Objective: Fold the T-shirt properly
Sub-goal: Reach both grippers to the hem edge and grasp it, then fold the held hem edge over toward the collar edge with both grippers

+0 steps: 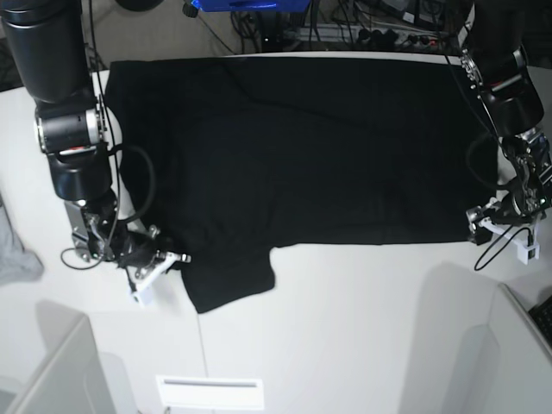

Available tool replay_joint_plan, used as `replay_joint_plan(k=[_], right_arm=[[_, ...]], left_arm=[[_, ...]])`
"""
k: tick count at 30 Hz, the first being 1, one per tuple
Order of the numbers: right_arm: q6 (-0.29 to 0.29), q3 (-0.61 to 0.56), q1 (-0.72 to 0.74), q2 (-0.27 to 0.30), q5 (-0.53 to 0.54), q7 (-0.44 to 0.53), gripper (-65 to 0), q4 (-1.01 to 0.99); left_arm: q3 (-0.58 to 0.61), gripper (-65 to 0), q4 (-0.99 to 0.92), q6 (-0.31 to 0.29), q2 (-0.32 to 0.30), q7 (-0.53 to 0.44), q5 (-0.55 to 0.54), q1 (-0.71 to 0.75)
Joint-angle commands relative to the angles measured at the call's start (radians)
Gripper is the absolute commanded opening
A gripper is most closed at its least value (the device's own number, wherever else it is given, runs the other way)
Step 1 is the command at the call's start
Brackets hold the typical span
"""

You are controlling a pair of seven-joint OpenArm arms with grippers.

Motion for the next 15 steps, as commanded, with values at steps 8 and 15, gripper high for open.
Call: replay_joint_plan(k=[8,15], right_arm=[[0.003,0.004,0.035,0.008,0.002,0.012,-65.0,0.014],[0.003,0.005,0.035,0.009,0.002,0.01,-65.0,0.014]], left_arm=[[0.076,0.0,-0.164,0.004,-0.038,-0.088,-0.002,-0.122],[0.179,0.0,-0.178,0.006,-0.043,-0.135,-0.004,-0.133]])
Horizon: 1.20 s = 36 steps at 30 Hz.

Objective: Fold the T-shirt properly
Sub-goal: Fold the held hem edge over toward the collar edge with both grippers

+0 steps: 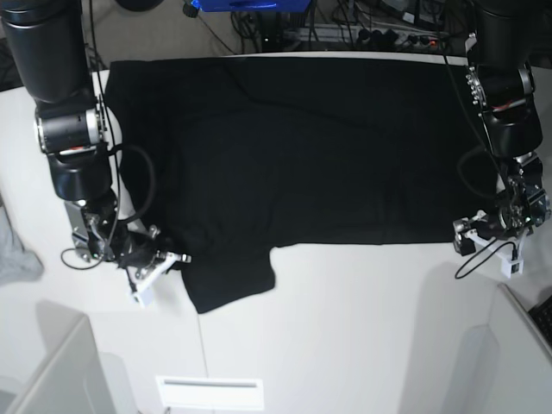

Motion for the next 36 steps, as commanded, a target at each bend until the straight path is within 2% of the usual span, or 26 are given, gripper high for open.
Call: replay_joint_plan(k=[1,9,12,14,15,21,25,33,36], right_arm=[[0.003,0.005,0.035,0.01,0.003,0.011,-65.0,0.014],[0.003,0.002,0.033,0.011,0.003,0.013,-65.0,0.011],[0.003,0.005,0.022,0.013,0.003,0.014,-65.0,0.014],[0.003,0.007,0.021,0.013,0.003,0.016,-65.0,0.014],[0.003,0.007,0.021,0.013,0.003,0.02,-65.0,0.014],[0.003,0.025,-0.007,0.025,0.004,0.069,-65.0,0.054],[0.003,0.024,-0.033,0.043,0.004,0.071,-65.0,0.143],[0.003,0.024,-0.044,0.045,0.004,0.076,-65.0,0.169],[0.003,0.024,-0.067,0.068,0.004,0.073,-65.0,0.24]], left_arm=[[-0.003,-0.8,0.012,-0.001,-0.024,-0.012,-0.004,-0.02],[-0.003,-30.1,-0.053,-0.003,-0.022,-0.02,-0.004,-0.02],[-0.003,-47.4,-0.053,-0.003,-0.021,-0.021,-0.004,-0.018],[-0.003,-62.4,-0.049,-0.003,-0.021,-0.021,-0.007,-0.018],[-0.003,-65.0,-0.048,-0.003,-0.019,-0.021,-0.01,-0.018],[-0.01,-65.0,-0.039,-0.006,-0.021,-0.021,-0.014,-0.023],[-0.012,-65.0,0.05,-0.063,-0.021,-0.02,-0.014,0.011],[-0.013,-65.0,0.138,-0.069,-0.018,-0.014,-0.016,0.026],[-0.013,-65.0,0.187,-0.073,-0.019,-0.014,-0.016,0.054]])
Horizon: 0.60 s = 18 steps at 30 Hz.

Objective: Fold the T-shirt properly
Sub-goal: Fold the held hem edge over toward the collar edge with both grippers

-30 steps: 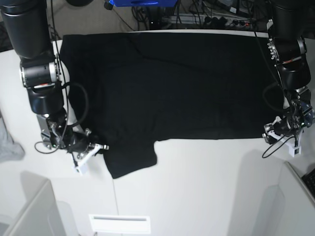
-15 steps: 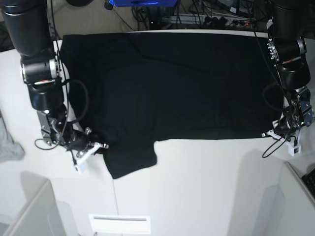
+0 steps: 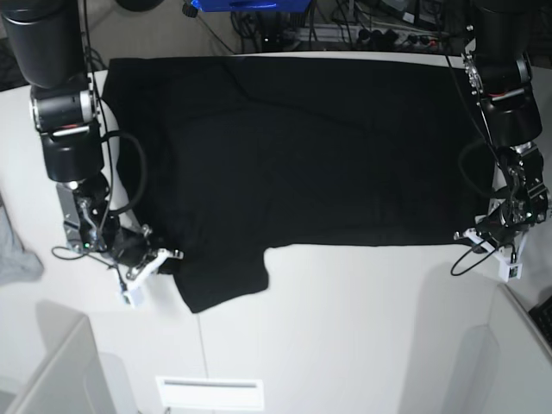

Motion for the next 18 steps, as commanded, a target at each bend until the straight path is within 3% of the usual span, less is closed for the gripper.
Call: replay_joint_plan(k=[1,7,11,18], right_arm=[[0.007,0.006,0.03,0.014,0.016,0.019,-65.0,0.039],[0.007,0.007,0.008,0.051,0.019,0.001,-65.0,0.077],[0.007,0.009,-0.027,0.057,0.021,-0.002,-65.0,0.097],[0.007,0.125,-0.128,0.068,0.016,-0.045,-65.0,0.246]], left_arm=[[-0.005,-65.0,0.048,-0.007,-0.025,-0.017,-0.01,-0.012],[-0.024,-65.0,0.132,-0.007,-0.012,-0.016,-0.014,0.056],[-0.111,-65.0,0.206,-0.007,-0.014,0.012,-0.134,0.131],[-0.1,-65.0,0.335,-0.007,-0.012,0.024,-0.179,0.205]])
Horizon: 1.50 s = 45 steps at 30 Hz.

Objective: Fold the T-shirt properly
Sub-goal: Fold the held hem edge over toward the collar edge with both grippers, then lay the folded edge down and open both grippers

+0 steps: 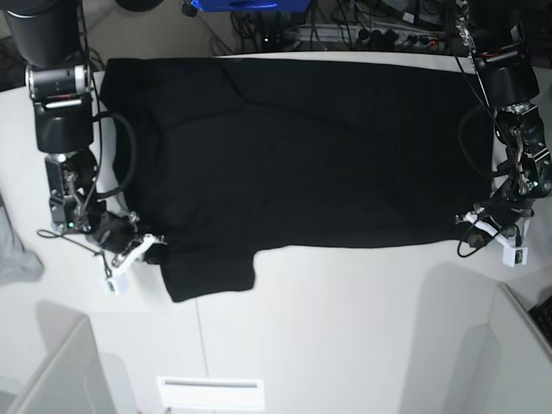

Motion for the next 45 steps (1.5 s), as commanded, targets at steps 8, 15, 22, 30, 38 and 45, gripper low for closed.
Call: replay_joint_plan(k=[8,15,22,30,38,45], right_arm=[[0.008,0.113,-0.093,0.018,0.014,-0.046,-65.0,0.194],[0.008,0.207,-0.222,0.015,0.015,-0.101,-65.0,0.375],[0.008,0.299,-0.325,0.01,0.015,-0.191,-65.0,0.517],[0.008,0.38,-0.443,0.007,0.018,-0.256,-65.0,0.668],[0.008,0.437,-0.546,-0.039,0.018,-0.3,-65.0,0.792],[0.008,0.532,-0.614,-0.074,0.017,-0.397,-65.0,0.912]], left_arm=[[-0.057,-65.0,0.119,-0.002,-0.025,-0.02,-0.031,0.058],[-0.091,-65.0,0.182,-0.002,-0.031,-0.02,-0.17,0.155],[-0.114,-65.0,0.279,-0.002,-0.031,-0.02,-0.175,0.239],[-0.186,-65.0,0.382,-0.002,-0.028,0.031,-0.175,0.317],[-0.247,-65.0,0.491,-0.003,-0.03,0.122,-0.175,0.354],[-0.249,-65.0,0.517,-0.003,-0.031,0.123,-0.175,0.406]])
